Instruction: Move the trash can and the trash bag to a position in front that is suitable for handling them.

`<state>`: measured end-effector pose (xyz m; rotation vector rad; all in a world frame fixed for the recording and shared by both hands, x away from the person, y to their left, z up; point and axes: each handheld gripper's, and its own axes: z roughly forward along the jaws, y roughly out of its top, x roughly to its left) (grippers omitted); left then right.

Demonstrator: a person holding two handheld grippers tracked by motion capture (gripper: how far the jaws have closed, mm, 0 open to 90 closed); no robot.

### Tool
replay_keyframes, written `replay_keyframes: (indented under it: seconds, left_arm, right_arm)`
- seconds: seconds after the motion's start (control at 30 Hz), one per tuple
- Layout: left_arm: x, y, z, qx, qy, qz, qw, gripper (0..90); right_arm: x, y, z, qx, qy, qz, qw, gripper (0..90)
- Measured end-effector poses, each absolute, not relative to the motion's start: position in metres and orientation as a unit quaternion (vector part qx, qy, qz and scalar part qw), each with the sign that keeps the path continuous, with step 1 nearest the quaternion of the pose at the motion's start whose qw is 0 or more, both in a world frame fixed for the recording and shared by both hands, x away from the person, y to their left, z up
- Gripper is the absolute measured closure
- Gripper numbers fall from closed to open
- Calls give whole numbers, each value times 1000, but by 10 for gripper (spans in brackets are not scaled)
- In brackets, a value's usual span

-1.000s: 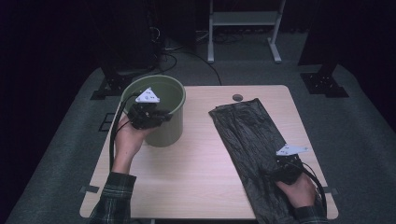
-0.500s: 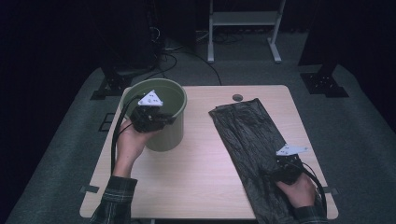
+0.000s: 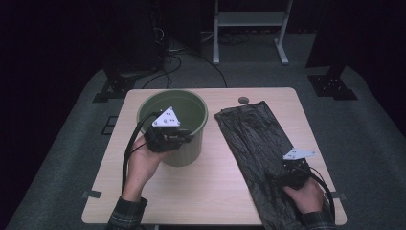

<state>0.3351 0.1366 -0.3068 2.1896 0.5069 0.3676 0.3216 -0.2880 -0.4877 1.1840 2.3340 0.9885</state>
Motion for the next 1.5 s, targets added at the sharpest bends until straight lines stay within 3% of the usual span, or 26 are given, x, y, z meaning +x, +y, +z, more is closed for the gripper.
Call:
replay_keyframes:
  seconds: [0.33, 0.57, 0.97, 1.5]
  left_arm:
    - [308, 117, -306, 877, 189, 134, 421, 785]
    - [311, 124, -289, 866, 195, 134, 441, 628]
    - [342, 154, -265, 851, 235, 159, 442, 557]
    - [385, 197, -270, 834, 302, 189, 421, 519]
  right_arm:
    - [322, -288, -488, 417, 822, 348, 171, 22]
    - [322, -288, -488, 417, 822, 348, 171, 22]
    - [322, -288, -488, 418, 822, 348, 171, 22]
    - [322, -288, -488, 417, 822, 348, 171, 22]
